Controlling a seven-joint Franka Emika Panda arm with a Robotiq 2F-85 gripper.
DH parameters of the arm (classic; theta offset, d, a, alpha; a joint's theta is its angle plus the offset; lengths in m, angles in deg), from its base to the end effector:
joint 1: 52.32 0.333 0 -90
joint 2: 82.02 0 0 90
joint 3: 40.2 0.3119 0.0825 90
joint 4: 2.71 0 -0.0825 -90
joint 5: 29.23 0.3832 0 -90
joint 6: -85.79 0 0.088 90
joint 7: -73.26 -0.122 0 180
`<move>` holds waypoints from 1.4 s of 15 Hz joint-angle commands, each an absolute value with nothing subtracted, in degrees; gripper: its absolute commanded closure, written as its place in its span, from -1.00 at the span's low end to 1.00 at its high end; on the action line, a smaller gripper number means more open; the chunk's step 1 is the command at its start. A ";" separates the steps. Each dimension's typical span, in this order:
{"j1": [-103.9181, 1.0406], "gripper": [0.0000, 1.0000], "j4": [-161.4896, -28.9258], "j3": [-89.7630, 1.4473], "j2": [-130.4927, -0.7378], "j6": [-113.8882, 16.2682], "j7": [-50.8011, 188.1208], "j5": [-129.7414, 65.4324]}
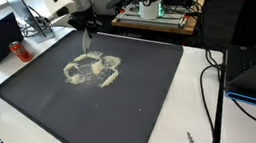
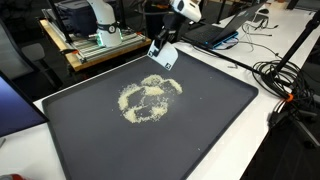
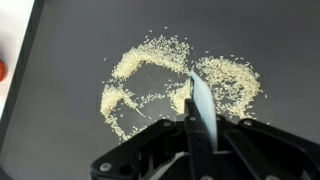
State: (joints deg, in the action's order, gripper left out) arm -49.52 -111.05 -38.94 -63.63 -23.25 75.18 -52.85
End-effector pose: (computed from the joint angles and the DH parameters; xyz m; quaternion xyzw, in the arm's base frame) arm 0.5852 0.0063 0.3025 0.9616 0.1460 -0.1469 0.1802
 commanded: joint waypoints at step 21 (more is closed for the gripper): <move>-63.09 0.98 -110.68 -45.70 -63.20 -31.44 74.24 -23.06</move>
